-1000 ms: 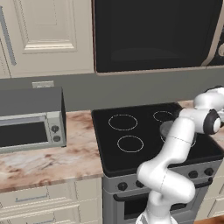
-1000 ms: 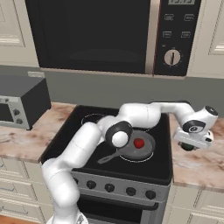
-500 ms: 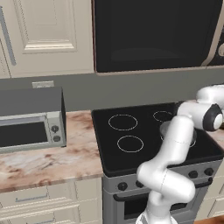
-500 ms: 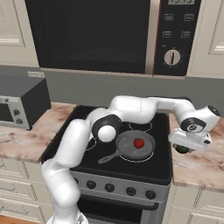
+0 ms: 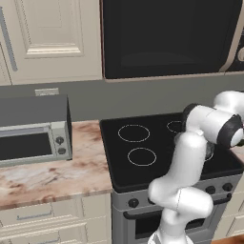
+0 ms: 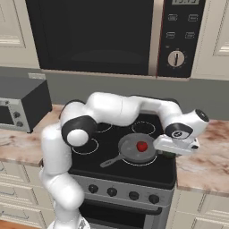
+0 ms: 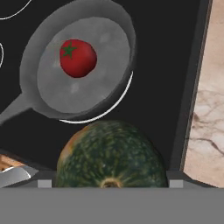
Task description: Put the squash and tomato in the pan. Then turn on the front right burner and set the heat to medium.
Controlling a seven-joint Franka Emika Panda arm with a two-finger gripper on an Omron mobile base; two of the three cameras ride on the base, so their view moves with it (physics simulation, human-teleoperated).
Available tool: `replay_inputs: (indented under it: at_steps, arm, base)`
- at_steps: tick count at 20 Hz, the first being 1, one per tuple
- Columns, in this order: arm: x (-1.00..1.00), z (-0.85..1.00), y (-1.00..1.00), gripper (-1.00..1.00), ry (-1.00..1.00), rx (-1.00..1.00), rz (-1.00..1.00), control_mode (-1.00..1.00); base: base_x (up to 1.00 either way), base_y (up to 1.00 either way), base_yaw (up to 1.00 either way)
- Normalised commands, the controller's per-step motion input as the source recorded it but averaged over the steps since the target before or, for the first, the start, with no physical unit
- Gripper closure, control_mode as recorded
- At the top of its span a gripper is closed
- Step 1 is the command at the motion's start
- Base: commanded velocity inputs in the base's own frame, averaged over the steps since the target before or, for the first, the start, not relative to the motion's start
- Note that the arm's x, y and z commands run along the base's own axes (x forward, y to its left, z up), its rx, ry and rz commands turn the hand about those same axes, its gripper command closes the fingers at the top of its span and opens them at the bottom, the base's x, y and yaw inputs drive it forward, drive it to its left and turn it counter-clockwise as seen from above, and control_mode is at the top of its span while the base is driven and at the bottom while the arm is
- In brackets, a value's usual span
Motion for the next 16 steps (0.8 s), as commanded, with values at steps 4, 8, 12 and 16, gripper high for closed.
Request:
replay_inputs:
  at_steps: [4, 8, 12, 16]
  arm:
    - [-0.32, 0.63, 0.37, 1.00, 0.00, -0.10, 0.09, -1.00]
    - [-0.06, 0.30, 0.51, 1.00, 0.01, -0.10, 0.09, -1.00]
    - [0.00, 0.09, 0.74, 1.00, 0.01, -0.07, 0.04, -1.00]
    - [0.00, 0.01, 0.69, 1.00, 0.00, -0.01, 0.01, -1.00]
  base:
    - [0.00, 0.00, 0.00]
    - [0.00, 0.00, 0.00]
    - [0.00, 0.00, 0.00]
    - [0.00, 0.00, 0.00]
